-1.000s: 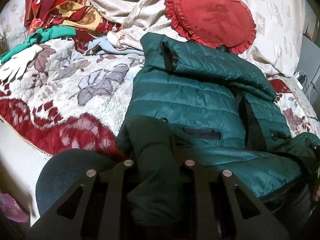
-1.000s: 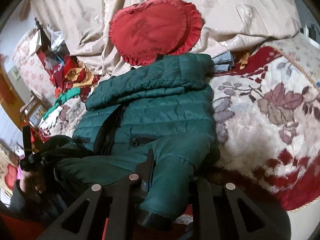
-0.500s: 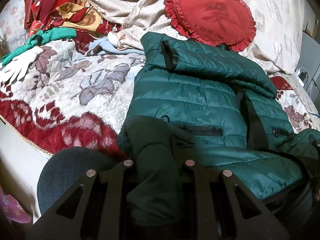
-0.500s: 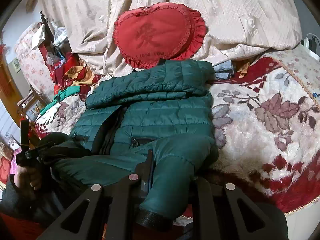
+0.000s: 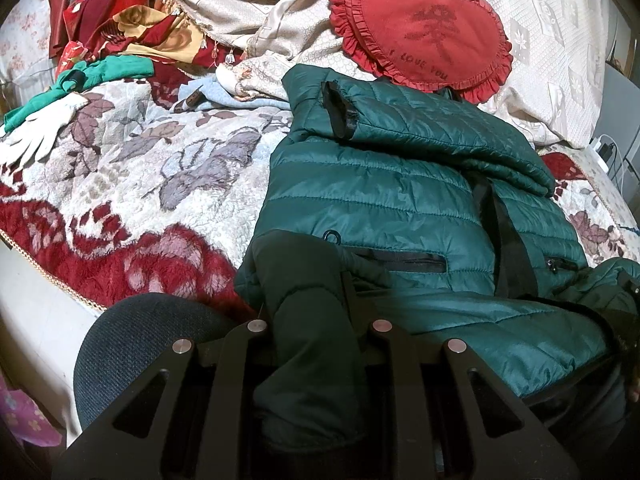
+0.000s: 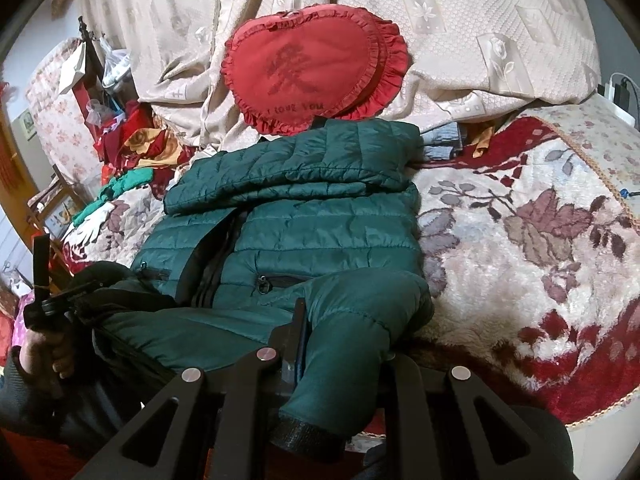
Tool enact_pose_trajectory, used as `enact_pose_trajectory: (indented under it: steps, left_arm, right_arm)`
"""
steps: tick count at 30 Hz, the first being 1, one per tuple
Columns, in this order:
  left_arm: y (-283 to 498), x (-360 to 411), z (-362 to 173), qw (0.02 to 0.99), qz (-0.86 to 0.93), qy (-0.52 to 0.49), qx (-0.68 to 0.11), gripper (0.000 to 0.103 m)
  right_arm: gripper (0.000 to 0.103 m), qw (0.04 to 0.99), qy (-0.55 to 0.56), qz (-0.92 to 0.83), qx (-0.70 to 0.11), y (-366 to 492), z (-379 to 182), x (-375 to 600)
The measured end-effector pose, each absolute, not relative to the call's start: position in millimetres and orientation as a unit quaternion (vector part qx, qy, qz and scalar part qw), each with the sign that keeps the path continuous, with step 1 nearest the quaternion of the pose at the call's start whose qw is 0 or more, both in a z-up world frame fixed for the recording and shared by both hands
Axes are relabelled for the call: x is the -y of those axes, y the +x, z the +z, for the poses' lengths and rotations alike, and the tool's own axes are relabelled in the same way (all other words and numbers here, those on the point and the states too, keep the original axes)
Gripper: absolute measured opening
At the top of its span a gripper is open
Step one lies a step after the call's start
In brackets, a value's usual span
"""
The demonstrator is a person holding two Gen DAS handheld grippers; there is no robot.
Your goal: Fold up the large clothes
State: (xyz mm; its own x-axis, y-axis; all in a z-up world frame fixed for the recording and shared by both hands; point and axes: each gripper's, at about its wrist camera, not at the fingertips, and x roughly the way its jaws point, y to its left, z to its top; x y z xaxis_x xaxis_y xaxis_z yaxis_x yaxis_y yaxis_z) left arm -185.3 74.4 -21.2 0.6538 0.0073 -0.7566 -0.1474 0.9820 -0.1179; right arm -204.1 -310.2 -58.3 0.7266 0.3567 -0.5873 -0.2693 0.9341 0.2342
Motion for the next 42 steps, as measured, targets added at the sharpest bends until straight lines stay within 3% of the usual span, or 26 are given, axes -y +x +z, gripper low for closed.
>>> enact_pose_trajectory:
  steps: [15, 22, 35, 42]
  left_arm:
    - [-190, -76, -18, 0.913, 0.036, -0.093, -0.396, 0.017]
    - [-226, -89, 8, 0.941, 0.006, -0.111, -0.319, 0.012]
    - [-289, -96, 58, 0.951, -0.016, -0.131, -0.278, 0.012]
    - [-271, -99, 88, 0.954, -0.028, -0.158, -0.251, 0.012]
  right_arm:
    - [0.012, 0.931, 0.051, 0.163, -0.321, -206, -57, 308]
    - [0.012, 0.948, 0.038, 0.161, -0.27, -235, -43, 307]
    - [0.012, 0.959, 0.032, 0.199, -0.199, -304, 0, 319]
    - [0.012, 0.963, 0.052, 0.204, -0.167, -301, 28, 329]
